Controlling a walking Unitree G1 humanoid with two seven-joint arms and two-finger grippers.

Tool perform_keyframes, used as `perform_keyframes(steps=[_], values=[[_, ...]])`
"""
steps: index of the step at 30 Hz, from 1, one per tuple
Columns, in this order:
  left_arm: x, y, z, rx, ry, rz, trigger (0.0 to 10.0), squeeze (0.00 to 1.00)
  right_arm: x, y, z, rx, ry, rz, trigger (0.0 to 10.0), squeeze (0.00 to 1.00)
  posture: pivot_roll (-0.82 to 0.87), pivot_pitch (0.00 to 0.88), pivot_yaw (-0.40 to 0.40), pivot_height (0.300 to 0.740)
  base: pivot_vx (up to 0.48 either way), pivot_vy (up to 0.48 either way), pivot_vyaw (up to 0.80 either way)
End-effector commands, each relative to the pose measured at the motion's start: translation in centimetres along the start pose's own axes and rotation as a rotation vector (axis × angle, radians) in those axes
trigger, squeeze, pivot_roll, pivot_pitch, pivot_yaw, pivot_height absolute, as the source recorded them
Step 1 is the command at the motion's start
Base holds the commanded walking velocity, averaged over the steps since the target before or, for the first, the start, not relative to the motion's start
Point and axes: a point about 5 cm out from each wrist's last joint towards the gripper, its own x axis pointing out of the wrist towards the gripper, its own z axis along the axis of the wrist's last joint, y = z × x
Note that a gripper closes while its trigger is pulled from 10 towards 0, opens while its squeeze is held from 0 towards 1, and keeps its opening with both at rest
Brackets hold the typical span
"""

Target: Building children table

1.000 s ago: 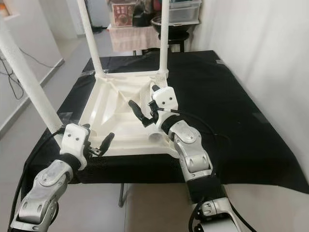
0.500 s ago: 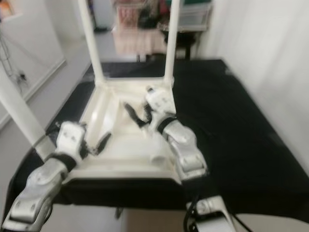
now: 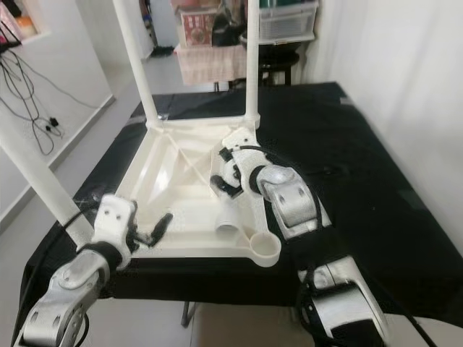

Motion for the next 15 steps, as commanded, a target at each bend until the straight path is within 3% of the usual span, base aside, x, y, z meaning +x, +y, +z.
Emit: perform_keyframes(steps=[1, 2, 4, 7, 10, 11, 15], values=[[-0.1, 0.1, -0.2, 0.006, 0.020, -0.009, 10.0, 0.00, 0.3, 0.3, 0.0, 0.027, 0.035, 0.015, 10.0, 0.00, -0.07, 0.000, 0.061, 0.740, 0.000, 0.000, 0.00], [-0.1, 0.1, -0.3, 0.003, 0.023, -0.010, 10.0, 0.00, 0.6, 0.3, 0.2, 0.074, 0.067, 0.016, 10.0, 0.00, -0.07, 0.000, 0.059, 0.740, 0.000, 0.000, 0.00], [-0.1, 0.1, -0.3, 0.003, 0.023, -0.010, 10.0, 0.00, 0.6, 0.3, 0.2, 0.074, 0.067, 0.016, 10.0, 0.00, -0.07, 0.000, 0.059, 0.740, 0.000, 0.000, 0.00], [0.1, 0.0, -0.2, 0.013, 0.022, -0.017, 10.0, 0.00, 1.8, 0.6, 0.6, 0.194, 0.153, -0.020, 10.0, 0.00, -0.08, 0.000, 0.049, 0.740, 0.000, 0.000, 0.00], [0.1, 0.0, -0.2, 0.013, 0.022, -0.017, 10.0, 0.00, 1.8, 0.6, 0.6, 0.194, 0.153, -0.020, 10.0, 0.00, -0.08, 0.000, 0.049, 0.740, 0.000, 0.000, 0.00], [0.1, -0.1, -0.1, 0.018, 0.023, -0.015, 10.0, 0.00, 2.5, 0.7, 0.0, 0.237, 0.219, -0.065, 10.0, 0.00, -0.08, 0.000, 0.041, 0.740, 0.000, 0.000, 0.00], [0.0, -0.2, 0.0, 0.015, 0.024, -0.014, 10.0, 0.00, 2.8, 0.7, -0.5, 0.286, 0.256, -0.089, 10.0, 0.00, -0.08, 0.000, 0.036, 0.740, 0.000, 0.000, 0.00]])
